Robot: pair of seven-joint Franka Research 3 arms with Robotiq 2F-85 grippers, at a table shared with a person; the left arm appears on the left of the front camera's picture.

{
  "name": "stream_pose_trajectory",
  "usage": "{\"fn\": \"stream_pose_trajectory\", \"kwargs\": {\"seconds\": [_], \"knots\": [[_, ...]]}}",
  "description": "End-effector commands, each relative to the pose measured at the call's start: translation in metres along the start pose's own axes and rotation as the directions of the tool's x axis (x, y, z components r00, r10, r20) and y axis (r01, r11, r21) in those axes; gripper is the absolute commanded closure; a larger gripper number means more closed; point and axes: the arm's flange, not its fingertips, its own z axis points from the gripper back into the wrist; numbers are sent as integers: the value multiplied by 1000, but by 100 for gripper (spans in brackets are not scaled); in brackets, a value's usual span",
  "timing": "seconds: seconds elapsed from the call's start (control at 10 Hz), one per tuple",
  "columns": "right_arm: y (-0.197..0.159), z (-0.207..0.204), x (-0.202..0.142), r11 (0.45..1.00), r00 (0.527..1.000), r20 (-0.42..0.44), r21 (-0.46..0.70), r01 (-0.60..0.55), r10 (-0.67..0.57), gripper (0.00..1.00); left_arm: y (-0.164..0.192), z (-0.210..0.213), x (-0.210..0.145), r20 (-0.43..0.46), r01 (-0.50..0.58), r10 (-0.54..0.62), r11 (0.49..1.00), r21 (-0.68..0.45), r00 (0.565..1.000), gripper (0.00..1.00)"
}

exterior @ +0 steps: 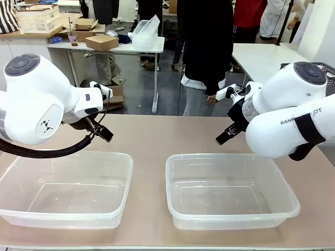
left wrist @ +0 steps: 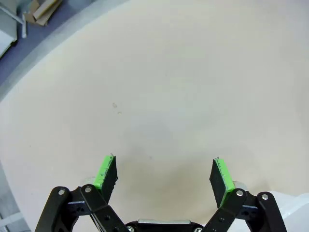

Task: Sort the waste into each basket.
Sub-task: Pick up the Organizing box on the left side of the table and lift it.

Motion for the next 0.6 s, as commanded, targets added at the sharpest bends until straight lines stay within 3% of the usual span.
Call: {"fn": "stream_pose_trajectory", "kwargs": {"seconds": [0.0,0.1,0.3,0.4,0.5], "knots": [[-8,73,6,1000,1000,1,8,25,-25,0,7,43,2,58,8,-9,1000,8,998,0],[-8,125,1,1000,999,42,9,1,-2,0,8,93,-4,133,43,-42,999,-11,990,0],[12,202,-34,997,1000,19,81,-15,13,0,-2,164,-39,210,162,-143,984,-76,967,0],[25,217,-57,995,999,30,95,-30,28,0,-13,175,-58,203,239,-199,951,-195,959,0],[31,206,-71,998,1000,0,-65,11,-11,0,-20,150,-66,136,132,-113,981,-142,984,0]]}}
